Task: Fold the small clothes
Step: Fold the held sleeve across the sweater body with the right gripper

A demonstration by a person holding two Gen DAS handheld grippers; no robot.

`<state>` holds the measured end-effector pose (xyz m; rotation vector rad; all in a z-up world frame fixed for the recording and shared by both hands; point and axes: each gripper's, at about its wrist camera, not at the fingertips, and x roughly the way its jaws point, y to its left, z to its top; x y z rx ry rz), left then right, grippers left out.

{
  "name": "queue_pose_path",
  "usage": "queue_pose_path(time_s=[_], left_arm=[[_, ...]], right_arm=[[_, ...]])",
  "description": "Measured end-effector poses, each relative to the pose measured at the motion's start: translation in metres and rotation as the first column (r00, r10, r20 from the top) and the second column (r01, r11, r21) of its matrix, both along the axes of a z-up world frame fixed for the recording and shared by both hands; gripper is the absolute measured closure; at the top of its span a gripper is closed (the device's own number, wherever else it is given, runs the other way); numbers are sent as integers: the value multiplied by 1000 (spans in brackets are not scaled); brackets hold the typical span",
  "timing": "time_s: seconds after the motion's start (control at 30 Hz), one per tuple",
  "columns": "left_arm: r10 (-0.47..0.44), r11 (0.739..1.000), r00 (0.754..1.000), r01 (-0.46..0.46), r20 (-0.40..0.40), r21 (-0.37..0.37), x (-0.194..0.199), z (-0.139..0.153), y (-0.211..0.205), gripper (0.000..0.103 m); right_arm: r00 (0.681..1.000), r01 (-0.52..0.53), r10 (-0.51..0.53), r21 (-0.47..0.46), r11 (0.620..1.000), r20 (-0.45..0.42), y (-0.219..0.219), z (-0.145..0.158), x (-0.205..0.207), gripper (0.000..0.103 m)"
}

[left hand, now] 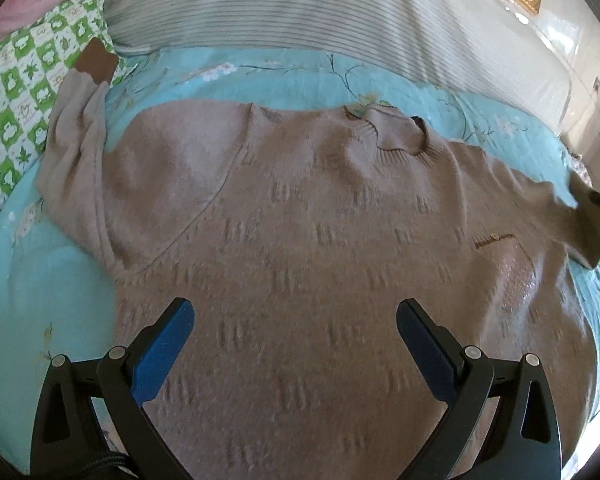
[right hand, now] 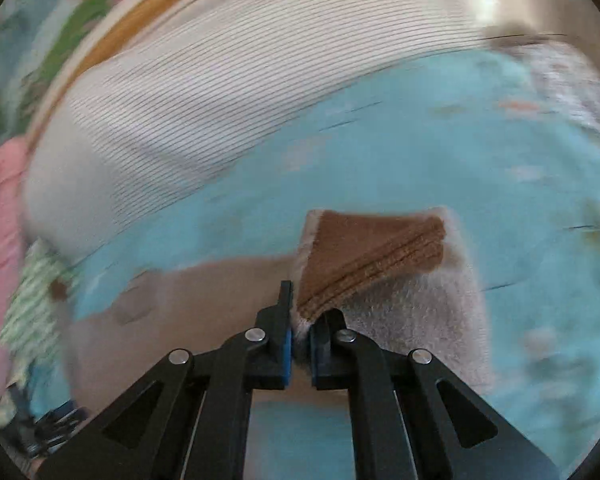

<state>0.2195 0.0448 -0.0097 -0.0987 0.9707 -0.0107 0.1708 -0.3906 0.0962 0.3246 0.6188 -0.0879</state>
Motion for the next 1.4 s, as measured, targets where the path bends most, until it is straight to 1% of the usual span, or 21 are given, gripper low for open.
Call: queue_pose_path(time_s=[0.07,0.17,0.27,0.43,0.5,0.6,0.67,0.7,0.73,0.77,0.8,0.83,0.87,0.93,1.03,1.17,1.23,1.27,1.3,1.37,1.4], left_arm=[[0,1000,1000,0,5,-11,-6,1,4,1],[7,999,1000,-7,10,-35,-13,2,12,1],[10,999,1000,-9,19,-54,-18,4,20,1],[6,997,999,-3,37,-77,-23,6,30,1],[5,997,999,-2,40,-81,-24,6,34,1],[3,995,999,1,38,-95,-22,3,36,1],[0,994,999,3,34,-109,-19,2,36,1],[-2,993,1000,6,31,-117,-17,0,35,1],[-5,992,1000,9,29,-122,-15,0,34,1],[-11,991,1000,15,29,-130,-14,-1,31,1],[-21,990,999,24,26,-137,-10,-2,27,1],[-27,989,999,31,24,-141,-8,-3,24,1],[-37,989,999,39,22,-146,-5,-4,19,1],[-60,987,998,61,16,-151,3,-6,8,1],[-85,986,996,84,-2,-142,18,-13,-12,1],[-93,993,995,90,-38,-73,47,-29,-36,2],[-52,999,998,52,-30,-10,60,-33,-37,20],[-35,999,999,35,-12,-9,63,-29,-33,40],[-14,998,1000,13,-2,-54,64,-25,-21,51],[15,989,1000,-15,1,-150,59,-21,0,53],[25,985,1000,-25,1,-171,57,-21,7,51]], right_arm=[[995,-93,93,17,996,-21,40,-8,12,96],[973,-219,223,68,973,-57,101,-27,32,96],[949,-297,305,108,949,-76,150,-43,46,96],[893,-421,440,169,891,-98,221,-64,62,96],[876,-448,468,166,878,-112,243,-65,69,96],[843,-491,521,206,846,-130,265,-74,76,96],[817,-514,553,227,827,-164,279,-82,80,91],[811,-512,556,236,826,-183,281,-85,81,83],[804,-515,565,256,818,-187,282,-86,82,73],[800,-520,575,281,807,-172,278,-87,80,49],[809,-515,569,286,808,-150,274,-85,78,32],[822,-505,554,282,816,-132,268,-83,75,28],[837,-490,536,281,825,-113,256,-79,71,27],[848,-481,524,298,824,-82,246,-74,69,27],[885,-433,464,299,850,-38,214,-65,59,27],[938,-332,347,303,893,2,167,-55,37,27],[953,-290,303,306,907,7,150,-52,28,27],[959,-274,284,307,911,12,141,-50,22,27],[964,-257,264,303,918,18,130,-47,15,27],[975,-217,218,279,935,28,111,-43,1,27],[982,-190,188,268,944,33,99,-40,-7,27]])
